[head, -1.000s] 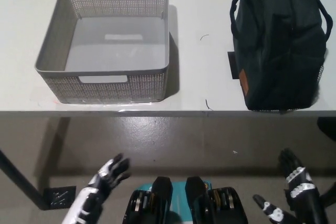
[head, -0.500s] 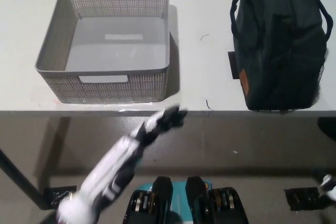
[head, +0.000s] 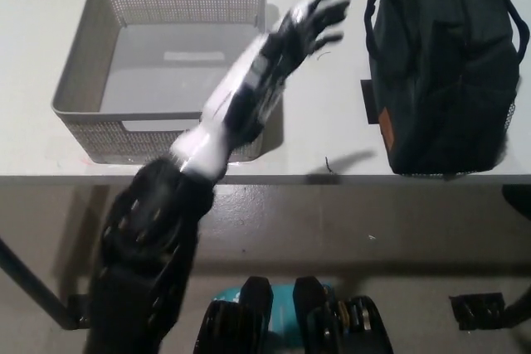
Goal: Use both hands to pick up a lunch bag on the right hand side and place it into a container on the left hand side
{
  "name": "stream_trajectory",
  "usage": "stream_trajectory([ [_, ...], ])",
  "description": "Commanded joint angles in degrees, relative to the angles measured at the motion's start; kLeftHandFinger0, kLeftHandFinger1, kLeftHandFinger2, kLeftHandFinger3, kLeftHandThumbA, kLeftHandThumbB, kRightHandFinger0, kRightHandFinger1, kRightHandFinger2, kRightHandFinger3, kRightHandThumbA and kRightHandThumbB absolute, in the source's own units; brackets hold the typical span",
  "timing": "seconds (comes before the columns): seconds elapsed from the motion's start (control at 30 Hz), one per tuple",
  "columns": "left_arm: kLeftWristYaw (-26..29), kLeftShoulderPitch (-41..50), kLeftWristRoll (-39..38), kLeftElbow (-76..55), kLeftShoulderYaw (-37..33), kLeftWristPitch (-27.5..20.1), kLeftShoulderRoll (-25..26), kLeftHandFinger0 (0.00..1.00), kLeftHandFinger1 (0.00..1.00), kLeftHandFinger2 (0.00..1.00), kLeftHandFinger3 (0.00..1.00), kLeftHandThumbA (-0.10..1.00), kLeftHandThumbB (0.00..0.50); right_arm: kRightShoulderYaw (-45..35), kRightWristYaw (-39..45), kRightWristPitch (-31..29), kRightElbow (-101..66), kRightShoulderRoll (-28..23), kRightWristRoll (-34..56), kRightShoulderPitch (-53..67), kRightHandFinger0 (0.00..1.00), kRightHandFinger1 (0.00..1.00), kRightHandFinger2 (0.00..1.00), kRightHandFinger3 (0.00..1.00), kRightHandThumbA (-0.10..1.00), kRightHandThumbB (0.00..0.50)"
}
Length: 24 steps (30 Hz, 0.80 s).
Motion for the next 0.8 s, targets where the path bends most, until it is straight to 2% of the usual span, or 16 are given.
stream_trajectory([
  [0.0,7.1,-7.4,-5.3,7.8,5.9,4.8,-6.5,1.0,1.0,1.0,1.0,1.0,0.365,-1.1,-1.7,4.7,4.5,-2.0,3.9,-7.2,1.0,1.0,1.0,1.0,1.0,0.301],
  [0.2,9.5,-13.6,-7.3,18.4,11.7,4.6,-10.9,1.0,1.0,1.0,1.0,1.0,0.367,0.0,0.2,4.1,11.8,-3.4,3.5,-13.0,1.0,1.0,1.0,1.0,1.0,0.311],
  [0.33,13.1,-18.8,-10.8,26.2,17.3,5.1,-13.8,1.0,1.0,1.0,1.0,1.0,0.375,0.9,0.0,5.7,14.8,-3.5,3.2,-17.4,1.0,1.0,1.0,1.0,1.0,0.237],
  [0.43,15.4,-21.8,-11.1,30.1,19.7,5.6,-14.2,1.0,1.0,1.0,1.0,1.0,0.384,1.4,0.5,7.0,15.5,-3.8,3.7,-19.8,1.0,1.0,1.0,1.0,1.0,0.222],
  [0.63,17.2,-25.9,-9.3,39.4,20.6,3.1,-13.5,1.0,1.0,1.0,1.0,1.0,0.391,1.4,2.2,8.9,23.3,-5.3,6.1,-25.5,1.0,1.0,1.0,1.0,1.0,0.193],
  [0.77,18.0,-27.2,-10.4,42.6,21.6,2.9,-13.3,1.0,1.0,1.0,1.0,1.0,0.387,1.0,2.5,8.4,26.7,-6.0,6.5,-27.9,1.0,1.0,1.0,1.0,1.0,0.2],
])
